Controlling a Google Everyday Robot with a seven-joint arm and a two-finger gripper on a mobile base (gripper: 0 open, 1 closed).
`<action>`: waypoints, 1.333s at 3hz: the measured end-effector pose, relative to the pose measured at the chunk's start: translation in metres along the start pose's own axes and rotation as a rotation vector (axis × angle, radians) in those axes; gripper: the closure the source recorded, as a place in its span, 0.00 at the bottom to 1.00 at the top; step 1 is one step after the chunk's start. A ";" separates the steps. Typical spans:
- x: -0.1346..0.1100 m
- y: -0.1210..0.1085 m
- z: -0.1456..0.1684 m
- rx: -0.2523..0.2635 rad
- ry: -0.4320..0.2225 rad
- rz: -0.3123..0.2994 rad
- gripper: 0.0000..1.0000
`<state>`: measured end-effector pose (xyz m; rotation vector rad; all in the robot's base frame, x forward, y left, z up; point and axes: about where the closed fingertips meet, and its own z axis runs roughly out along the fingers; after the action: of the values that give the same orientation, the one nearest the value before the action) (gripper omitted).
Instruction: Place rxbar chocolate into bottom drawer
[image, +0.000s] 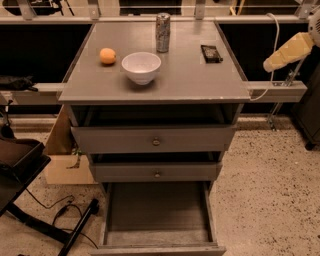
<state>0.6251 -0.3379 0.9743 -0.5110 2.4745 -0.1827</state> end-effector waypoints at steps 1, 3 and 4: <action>0.000 0.000 0.000 0.000 0.000 0.001 0.00; -0.090 -0.022 0.046 -0.065 -0.209 0.150 0.00; -0.139 -0.015 0.094 -0.142 -0.286 0.182 0.00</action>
Offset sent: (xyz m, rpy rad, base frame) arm 0.1087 0.0090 0.0256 0.2129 -0.2082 -0.0301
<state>0.7886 -0.2976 0.9757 -0.3411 2.2464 0.1318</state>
